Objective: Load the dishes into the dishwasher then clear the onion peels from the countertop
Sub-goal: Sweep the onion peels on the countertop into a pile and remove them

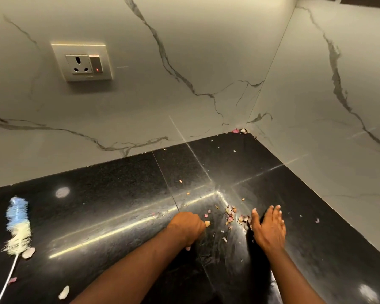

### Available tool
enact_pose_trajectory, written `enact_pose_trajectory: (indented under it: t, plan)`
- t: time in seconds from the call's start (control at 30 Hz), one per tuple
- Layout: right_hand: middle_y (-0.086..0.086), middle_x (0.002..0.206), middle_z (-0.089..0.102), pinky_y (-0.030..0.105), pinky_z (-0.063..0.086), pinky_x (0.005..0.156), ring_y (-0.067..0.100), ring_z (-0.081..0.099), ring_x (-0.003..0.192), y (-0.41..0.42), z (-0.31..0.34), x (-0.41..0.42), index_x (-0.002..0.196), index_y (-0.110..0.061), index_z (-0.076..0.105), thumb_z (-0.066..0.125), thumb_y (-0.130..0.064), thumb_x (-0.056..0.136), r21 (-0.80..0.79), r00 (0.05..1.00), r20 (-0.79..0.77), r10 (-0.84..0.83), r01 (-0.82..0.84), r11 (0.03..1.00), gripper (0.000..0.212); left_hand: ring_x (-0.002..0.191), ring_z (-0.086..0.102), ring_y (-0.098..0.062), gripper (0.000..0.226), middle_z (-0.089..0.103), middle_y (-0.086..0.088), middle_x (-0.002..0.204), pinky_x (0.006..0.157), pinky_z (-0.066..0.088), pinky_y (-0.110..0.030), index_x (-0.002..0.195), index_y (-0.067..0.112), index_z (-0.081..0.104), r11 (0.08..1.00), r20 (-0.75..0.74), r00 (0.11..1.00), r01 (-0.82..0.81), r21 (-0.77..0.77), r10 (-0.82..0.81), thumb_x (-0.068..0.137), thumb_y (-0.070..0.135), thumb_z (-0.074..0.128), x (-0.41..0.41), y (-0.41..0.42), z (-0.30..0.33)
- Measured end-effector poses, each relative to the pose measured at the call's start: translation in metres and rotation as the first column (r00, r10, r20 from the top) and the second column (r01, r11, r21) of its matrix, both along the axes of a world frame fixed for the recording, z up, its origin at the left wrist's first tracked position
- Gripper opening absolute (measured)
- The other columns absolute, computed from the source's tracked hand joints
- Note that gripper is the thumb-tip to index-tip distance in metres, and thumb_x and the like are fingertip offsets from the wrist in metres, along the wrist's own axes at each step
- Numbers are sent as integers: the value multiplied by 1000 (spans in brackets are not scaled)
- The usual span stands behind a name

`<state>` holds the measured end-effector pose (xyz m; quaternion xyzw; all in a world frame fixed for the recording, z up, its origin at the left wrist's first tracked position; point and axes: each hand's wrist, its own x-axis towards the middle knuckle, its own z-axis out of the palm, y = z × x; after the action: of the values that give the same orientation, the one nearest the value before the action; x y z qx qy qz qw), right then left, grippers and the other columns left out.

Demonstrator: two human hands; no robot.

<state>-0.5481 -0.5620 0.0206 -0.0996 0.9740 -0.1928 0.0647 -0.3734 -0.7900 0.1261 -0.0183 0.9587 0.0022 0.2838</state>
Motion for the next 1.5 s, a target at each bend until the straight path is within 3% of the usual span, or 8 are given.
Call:
enact_pose_trajectory:
  t: [0.23, 0.5, 0.73, 0.97, 1.03, 1.17, 1.27, 1.5]
  plan:
    - [2, 172, 14, 42, 13, 130, 16, 11, 159, -43, -9, -13, 164, -18, 17, 9, -63, 105, -49, 977, -71, 203, -206, 977, 75, 109, 67, -40, 57, 70, -19, 117, 89, 57, -50, 135, 6, 61, 1000, 10, 1000, 0, 7, 0, 83, 9, 84, -5, 5, 11]
    - [-8, 161, 42, 37, 33, 123, 13, 36, 150, -90, -14, 32, 151, -33, 54, 60, -62, 94, -211, 760, -175, 625, -650, 731, 64, 111, 67, -38, 50, 70, -17, 119, 88, 55, -46, 122, 8, 66, 999, 7, 999, -38, -6, 38, 78, 17, 90, -8, 7, 8]
    - [-4, 114, 62, 37, 53, 84, 17, 58, 104, -95, -18, 44, 112, -21, 70, 65, -35, 95, -151, 532, -367, 763, -844, 515, 23, 113, 66, -37, 38, 68, -16, 122, 87, 53, -46, 120, 6, 66, 999, -14, 1000, -7, -48, 6, 86, 11, 81, -5, 13, 1]
    - [0, 99, 60, 38, 48, 80, 24, 56, 88, -56, -23, 15, 99, -14, 70, 61, -31, 100, -127, 672, -461, 580, -697, 706, 19, 111, 67, -40, 27, 70, -20, 120, 93, 57, -52, 113, 3, 69, 999, -51, 999, 13, -43, -15, 87, 6, 78, 0, 13, 2]
    - [0, 109, 60, 41, 52, 85, 22, 55, 98, -46, -23, 12, 105, -13, 70, 67, -18, 97, -195, 762, -409, 502, -610, 768, 10, 112, 67, -40, 31, 70, -20, 120, 94, 57, -52, 114, 3, 69, 999, -56, 998, 8, -39, -11, 85, 7, 80, 1, 11, 0]
    - [-1, 153, 53, 40, 37, 119, 19, 46, 141, -41, -20, 14, 142, -17, 61, 59, -19, 103, -257, 871, -254, 421, -480, 839, 39, 112, 66, -40, 31, 69, -20, 121, 94, 57, -53, 116, 3, 68, 999, -72, 997, 11, -34, -14, 87, 7, 78, 1, 11, -3]
    - [-7, 160, 42, 28, 21, 124, 10, 34, 151, -46, -13, 21, 155, -22, 47, 53, -30, 108, -284, 852, -134, 507, -523, 804, 49, 109, 68, -39, 32, 70, -19, 119, 92, 58, -54, 117, 4, 68, 999, -51, 998, 26, -47, -28, 86, 7, 79, 0, 11, -4]
    - [-9, 123, 58, 35, 49, 98, 12, 53, 114, -48, -17, 48, 122, -22, 68, 64, -35, 102, -222, 621, -302, 724, -784, 580, 25, 118, 64, -40, 35, 67, -19, 127, 92, 55, -49, 123, 4, 66, 999, -48, 999, -5, -39, 3, 90, 8, 75, -4, 15, 0]
